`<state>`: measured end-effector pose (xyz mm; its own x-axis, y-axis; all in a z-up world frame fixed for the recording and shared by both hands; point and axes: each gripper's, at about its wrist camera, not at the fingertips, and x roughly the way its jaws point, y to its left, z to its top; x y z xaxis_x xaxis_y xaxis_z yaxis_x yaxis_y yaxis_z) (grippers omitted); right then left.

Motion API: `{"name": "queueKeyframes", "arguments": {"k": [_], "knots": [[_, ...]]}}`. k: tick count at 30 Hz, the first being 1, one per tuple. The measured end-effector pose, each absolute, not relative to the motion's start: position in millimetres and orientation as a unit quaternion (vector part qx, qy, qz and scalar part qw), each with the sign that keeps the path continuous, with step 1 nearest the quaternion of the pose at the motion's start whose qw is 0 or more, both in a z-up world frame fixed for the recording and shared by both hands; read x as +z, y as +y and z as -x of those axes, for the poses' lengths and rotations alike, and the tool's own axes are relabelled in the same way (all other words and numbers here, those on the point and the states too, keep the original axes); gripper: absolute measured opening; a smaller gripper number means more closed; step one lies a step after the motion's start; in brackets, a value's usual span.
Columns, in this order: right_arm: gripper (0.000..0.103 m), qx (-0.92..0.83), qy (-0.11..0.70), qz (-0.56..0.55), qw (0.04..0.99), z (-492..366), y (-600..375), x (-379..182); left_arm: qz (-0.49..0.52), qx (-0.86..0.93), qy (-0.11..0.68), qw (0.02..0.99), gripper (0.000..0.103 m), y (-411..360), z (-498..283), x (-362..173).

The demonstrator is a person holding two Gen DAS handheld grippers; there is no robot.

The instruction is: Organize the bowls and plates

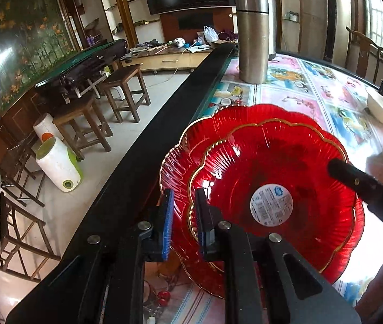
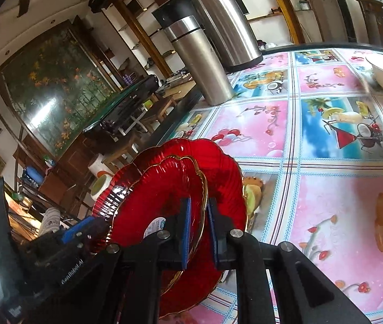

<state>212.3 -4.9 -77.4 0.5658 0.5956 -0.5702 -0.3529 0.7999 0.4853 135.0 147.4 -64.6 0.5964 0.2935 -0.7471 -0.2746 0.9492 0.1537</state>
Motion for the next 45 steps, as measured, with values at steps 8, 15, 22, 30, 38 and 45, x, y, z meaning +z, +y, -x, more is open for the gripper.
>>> {"name": "queueKeyframes", "arguments": {"k": [8, 15, 22, 30, 38, 45], "knots": [[0.035, 0.283, 0.314, -0.213, 0.881, -202.8, -32.0, -58.9, -0.020, 0.194, 0.378, 0.905, 0.014, 141.9, -110.0, -53.8], [0.039, 0.264, 0.314, -0.257, 0.875, -205.4, -56.5, -55.0, -0.008, 0.205, 0.288, 0.935, 0.070, 129.6, -66.4, -23.9], [0.050, 0.244, 0.290, -0.258, 0.889, -194.4, -89.3, -41.1, -0.063, 0.094, 0.279, 0.954, 0.081, 64.9, -52.8, -10.7], [0.055, 0.198, 0.276, -0.341, 0.876, -201.4, -213.2, -36.3, -0.016, -0.053, 0.398, 0.916, 0.081, 4.6, -91.4, -28.7], [0.062, 0.181, 0.289, -0.501, 0.796, -208.6, -340.3, -58.3, 0.072, -0.059, 0.477, 0.874, 0.081, -41.4, -168.3, -30.7], [0.062, 0.152, 0.313, -0.520, 0.780, -208.1, -367.9, -66.5, 0.120, -0.028, 0.478, 0.870, 0.081, -70.2, -230.7, -29.4]]}}
